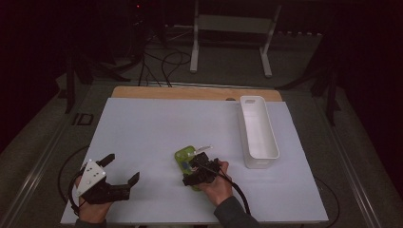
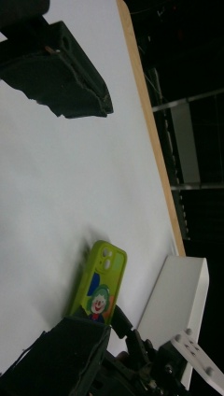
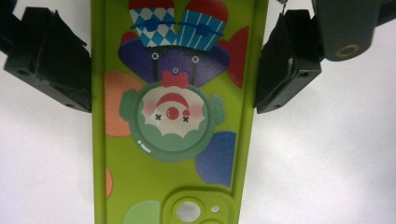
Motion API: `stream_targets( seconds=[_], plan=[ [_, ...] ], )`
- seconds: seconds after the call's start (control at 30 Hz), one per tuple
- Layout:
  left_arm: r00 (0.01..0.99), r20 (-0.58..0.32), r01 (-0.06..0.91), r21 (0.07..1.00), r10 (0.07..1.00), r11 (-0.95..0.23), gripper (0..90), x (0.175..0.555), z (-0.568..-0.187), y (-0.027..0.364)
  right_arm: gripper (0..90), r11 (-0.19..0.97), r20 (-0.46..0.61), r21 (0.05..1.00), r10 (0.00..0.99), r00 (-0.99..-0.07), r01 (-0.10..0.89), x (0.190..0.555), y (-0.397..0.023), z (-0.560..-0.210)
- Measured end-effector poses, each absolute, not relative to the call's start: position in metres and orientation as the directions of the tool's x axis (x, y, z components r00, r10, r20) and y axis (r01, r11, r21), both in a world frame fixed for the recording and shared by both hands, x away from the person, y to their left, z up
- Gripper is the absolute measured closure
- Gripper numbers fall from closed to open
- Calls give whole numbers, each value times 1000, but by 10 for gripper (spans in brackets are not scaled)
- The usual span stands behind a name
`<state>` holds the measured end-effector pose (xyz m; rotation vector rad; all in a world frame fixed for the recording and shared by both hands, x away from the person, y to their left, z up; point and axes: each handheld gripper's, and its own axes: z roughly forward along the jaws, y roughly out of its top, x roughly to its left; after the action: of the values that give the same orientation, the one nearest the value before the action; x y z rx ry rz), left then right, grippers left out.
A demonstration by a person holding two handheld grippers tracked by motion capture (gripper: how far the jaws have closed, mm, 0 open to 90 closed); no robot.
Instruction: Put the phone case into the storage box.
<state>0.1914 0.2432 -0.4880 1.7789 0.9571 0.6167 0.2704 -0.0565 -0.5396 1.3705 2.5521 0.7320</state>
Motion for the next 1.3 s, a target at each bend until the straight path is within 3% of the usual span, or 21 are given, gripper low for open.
stream_targets(
  seconds=[1.3],
  plan=[
    [559, -23, 358, 908, 829, -216, 0, 194, -489, 240, 154, 416, 81, 631, 804, -589, 655, 263, -69, -512]
  ],
)
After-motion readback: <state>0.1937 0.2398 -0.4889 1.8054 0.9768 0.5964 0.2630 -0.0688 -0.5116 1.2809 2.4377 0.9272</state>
